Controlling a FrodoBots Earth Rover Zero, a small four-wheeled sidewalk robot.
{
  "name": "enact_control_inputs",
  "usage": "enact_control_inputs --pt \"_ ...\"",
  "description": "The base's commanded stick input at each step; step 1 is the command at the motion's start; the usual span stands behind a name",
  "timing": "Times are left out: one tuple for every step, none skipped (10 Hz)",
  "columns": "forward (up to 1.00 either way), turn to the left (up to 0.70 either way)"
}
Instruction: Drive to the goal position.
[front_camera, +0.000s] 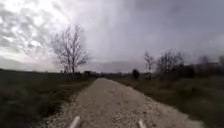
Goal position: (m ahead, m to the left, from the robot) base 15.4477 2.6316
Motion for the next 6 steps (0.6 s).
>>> enact_control_inputs --pt "0.50 0.00" --pt "0.50 0.00" --pt "0.50 0.00" --pt "0.50 0.00" --pt "0.50 0.00" --pt "0.50 0.00"
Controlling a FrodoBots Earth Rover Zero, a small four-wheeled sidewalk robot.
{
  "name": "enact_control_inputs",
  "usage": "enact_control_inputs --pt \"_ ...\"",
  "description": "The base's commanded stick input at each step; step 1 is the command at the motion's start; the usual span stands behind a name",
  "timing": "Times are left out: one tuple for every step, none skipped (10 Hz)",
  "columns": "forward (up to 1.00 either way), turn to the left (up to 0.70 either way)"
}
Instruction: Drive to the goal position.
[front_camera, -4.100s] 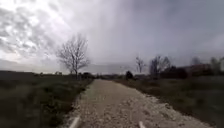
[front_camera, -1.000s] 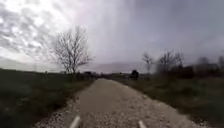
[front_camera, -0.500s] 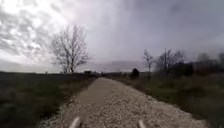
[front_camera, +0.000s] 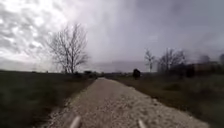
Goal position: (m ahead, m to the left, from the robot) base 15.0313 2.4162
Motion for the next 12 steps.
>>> enact_control_inputs --pt "0.50 0.00" --pt "0.50 0.00" --pt "0.50 0.00" --pt "0.50 0.00" --pt "0.50 0.00" --pt "0.50 0.00" --pt "0.50 0.00" --pt "0.50 0.00" --pt "0.50 0.00" --pt "0.50 0.00" --pt "0.50 0.00" --pt "0.50 0.00"
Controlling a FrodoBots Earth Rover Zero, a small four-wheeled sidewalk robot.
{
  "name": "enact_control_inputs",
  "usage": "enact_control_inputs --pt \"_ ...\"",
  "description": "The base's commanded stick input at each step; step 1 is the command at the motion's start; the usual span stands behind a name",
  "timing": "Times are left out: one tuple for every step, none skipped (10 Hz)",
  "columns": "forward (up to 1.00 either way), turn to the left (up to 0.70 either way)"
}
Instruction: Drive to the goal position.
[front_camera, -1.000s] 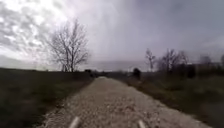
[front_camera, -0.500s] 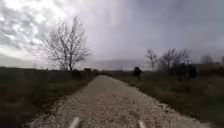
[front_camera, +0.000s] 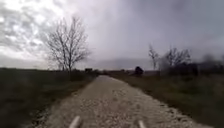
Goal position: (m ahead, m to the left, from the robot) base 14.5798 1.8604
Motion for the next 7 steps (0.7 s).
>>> enact_control_inputs --pt "0.50 0.00" --pt "0.50 0.00" --pt "0.50 0.02" --pt "0.50 0.40" --pt "0.50 0.49" --pt "0.50 0.29" --pt "0.50 0.00"
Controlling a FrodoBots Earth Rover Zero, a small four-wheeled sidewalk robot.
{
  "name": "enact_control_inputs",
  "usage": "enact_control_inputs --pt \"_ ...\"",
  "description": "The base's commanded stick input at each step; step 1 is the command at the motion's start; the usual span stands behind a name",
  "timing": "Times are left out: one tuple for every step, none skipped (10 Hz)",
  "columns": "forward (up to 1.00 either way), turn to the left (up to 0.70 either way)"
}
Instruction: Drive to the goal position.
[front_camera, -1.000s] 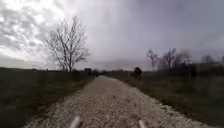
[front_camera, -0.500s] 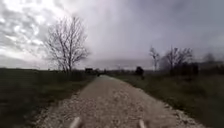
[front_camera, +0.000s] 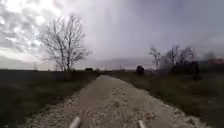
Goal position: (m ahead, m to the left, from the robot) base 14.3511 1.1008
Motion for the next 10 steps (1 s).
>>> enact_control_inputs --pt "0.50 0.00" --pt "0.50 0.00" --pt "0.50 0.00" --pt "0.50 0.00" --pt "0.50 0.00" --pt "0.50 0.00" --pt "0.50 0.00" --pt "0.50 0.00" --pt "0.50 0.00" --pt "0.50 0.00"
